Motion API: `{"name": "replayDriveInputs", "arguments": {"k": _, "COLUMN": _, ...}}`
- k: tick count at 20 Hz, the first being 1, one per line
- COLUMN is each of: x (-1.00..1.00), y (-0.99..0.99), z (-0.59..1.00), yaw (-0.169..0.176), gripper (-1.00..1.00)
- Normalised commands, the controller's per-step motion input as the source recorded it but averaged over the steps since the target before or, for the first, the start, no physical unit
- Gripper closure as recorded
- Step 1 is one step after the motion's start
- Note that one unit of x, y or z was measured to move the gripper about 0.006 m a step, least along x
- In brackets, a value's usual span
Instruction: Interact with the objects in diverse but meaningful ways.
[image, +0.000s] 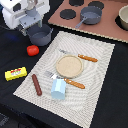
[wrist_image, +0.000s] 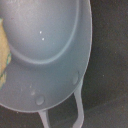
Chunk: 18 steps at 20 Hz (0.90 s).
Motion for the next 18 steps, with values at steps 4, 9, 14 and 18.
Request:
{"name": "replayDriveInputs", "arguments": {"k": 4, "x": -0.47, "y": -0.04, "z": -0.28, "yaw": 0.000, "gripper": -1.00}}
{"name": "replayDriveInputs", "arguments": {"k": 9, "x": -0.41, "y": 0.00, "z": -0.30, "yaw": 0.000, "gripper": -1.00}}
{"name": "replayDriveInputs", "arguments": {"k": 14, "x": -0.35, "y": 0.00, "z": -0.31, "yaw": 0.000, "gripper": -1.00}}
{"name": "replayDriveInputs", "arguments": {"k": 18, "x": -0.26, "y": 0.00, "z": -0.39, "yaw": 0.000, "gripper": -1.00}}
